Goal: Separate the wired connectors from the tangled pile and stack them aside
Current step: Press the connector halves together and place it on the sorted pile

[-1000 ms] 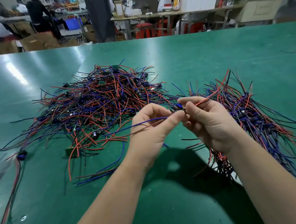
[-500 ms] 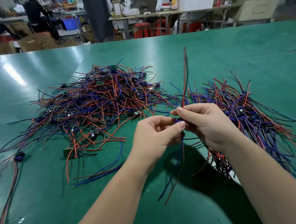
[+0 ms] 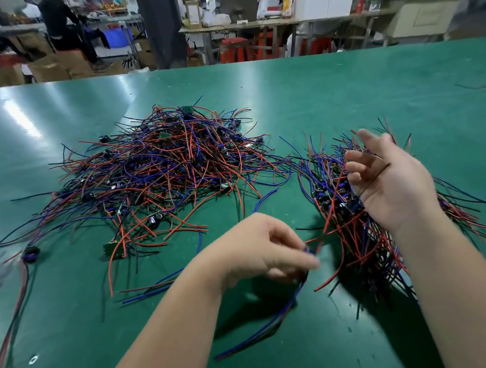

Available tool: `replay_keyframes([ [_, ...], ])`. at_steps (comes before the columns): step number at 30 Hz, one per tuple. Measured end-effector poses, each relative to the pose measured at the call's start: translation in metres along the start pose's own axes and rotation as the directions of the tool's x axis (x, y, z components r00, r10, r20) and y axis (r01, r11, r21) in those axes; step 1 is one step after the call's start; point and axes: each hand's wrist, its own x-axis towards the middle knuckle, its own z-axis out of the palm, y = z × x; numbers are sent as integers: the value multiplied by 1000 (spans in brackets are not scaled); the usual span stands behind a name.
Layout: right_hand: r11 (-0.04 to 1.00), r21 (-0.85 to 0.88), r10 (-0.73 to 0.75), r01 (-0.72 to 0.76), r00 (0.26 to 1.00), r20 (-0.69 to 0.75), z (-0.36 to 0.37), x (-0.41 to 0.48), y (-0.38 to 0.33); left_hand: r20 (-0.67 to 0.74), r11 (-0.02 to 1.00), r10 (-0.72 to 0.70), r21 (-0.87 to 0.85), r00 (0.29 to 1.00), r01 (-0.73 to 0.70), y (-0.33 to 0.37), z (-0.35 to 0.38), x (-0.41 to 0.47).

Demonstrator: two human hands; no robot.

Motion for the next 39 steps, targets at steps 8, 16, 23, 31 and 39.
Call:
replay_keyframes([
  [8, 953, -278, -106, 117, 993, 53, 13, -11, 18, -527, 829, 18, -468, 849, -308, 7, -7, 13],
  [16, 468, -666, -158, 580, 797, 583, 12, -27, 33, -485, 897, 65, -355, 872, -264, 5, 1, 16],
  [23, 59, -861, -680, 504, 652, 336, -13, -4, -3, -610, 559, 406, 755, 680, 343, -11, -26, 7],
  [31, -8, -980, -474, 197, 863, 177, -36, 15, -12, -647, 338, 214, 752, 732, 565, -13, -31, 7],
  [39, 174, -890, -349, 421, 872, 344, -10, -1, 12, -662, 793, 285, 569, 694, 217, -10, -27, 7],
])
